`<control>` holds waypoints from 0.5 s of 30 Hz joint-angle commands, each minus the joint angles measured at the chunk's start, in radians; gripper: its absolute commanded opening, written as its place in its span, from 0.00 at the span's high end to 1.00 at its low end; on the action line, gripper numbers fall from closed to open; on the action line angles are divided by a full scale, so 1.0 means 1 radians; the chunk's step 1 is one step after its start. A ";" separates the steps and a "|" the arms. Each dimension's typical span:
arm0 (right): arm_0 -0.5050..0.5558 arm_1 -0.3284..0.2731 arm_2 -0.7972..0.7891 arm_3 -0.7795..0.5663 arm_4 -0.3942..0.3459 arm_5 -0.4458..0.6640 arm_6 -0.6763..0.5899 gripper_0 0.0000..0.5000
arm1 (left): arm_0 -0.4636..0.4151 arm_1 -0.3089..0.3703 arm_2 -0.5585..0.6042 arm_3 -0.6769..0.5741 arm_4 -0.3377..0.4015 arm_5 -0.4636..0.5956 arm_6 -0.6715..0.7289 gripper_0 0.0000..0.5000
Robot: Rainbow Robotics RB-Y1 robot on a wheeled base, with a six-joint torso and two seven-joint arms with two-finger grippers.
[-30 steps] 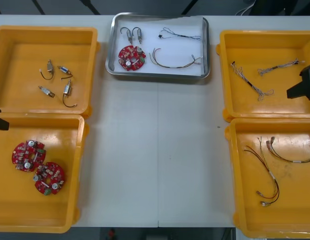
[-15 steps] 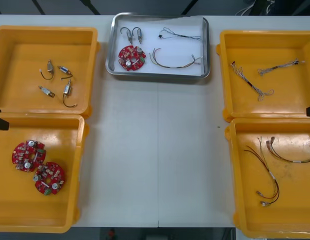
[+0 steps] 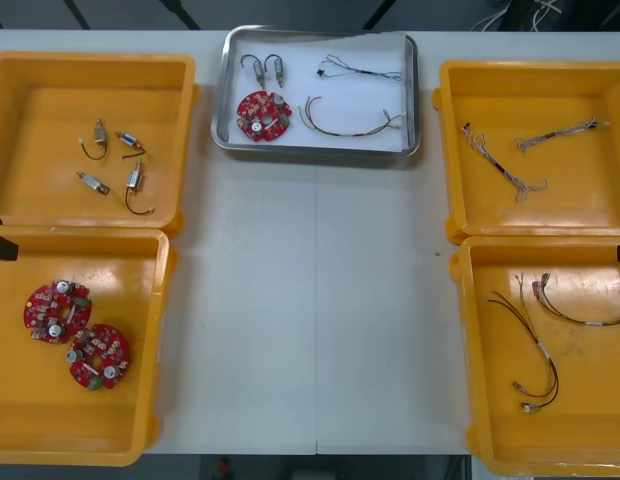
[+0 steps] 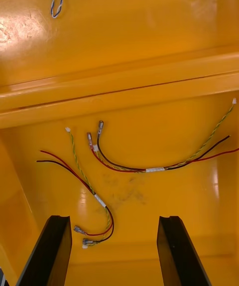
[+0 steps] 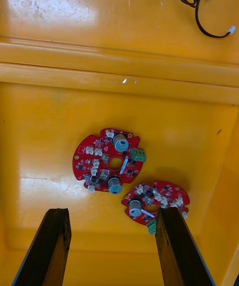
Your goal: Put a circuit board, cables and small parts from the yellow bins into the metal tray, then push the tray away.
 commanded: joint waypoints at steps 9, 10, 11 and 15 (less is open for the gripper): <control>0.019 0.010 0.057 -0.041 0.060 -0.036 0.094 0.00 | 0.014 0.044 0.023 -0.017 -0.009 0.000 -0.039 0.00; 0.019 0.012 0.059 -0.041 0.059 -0.036 0.095 0.00 | 0.014 0.044 0.023 -0.017 -0.009 0.000 -0.039 0.00; 0.020 0.015 0.060 -0.041 0.060 -0.037 0.098 0.00 | 0.014 0.044 0.023 -0.017 -0.009 0.000 -0.039 0.00; 0.022 0.015 0.063 -0.041 0.062 -0.036 0.101 0.00 | 0.014 0.044 0.023 -0.017 -0.009 0.000 -0.039 0.00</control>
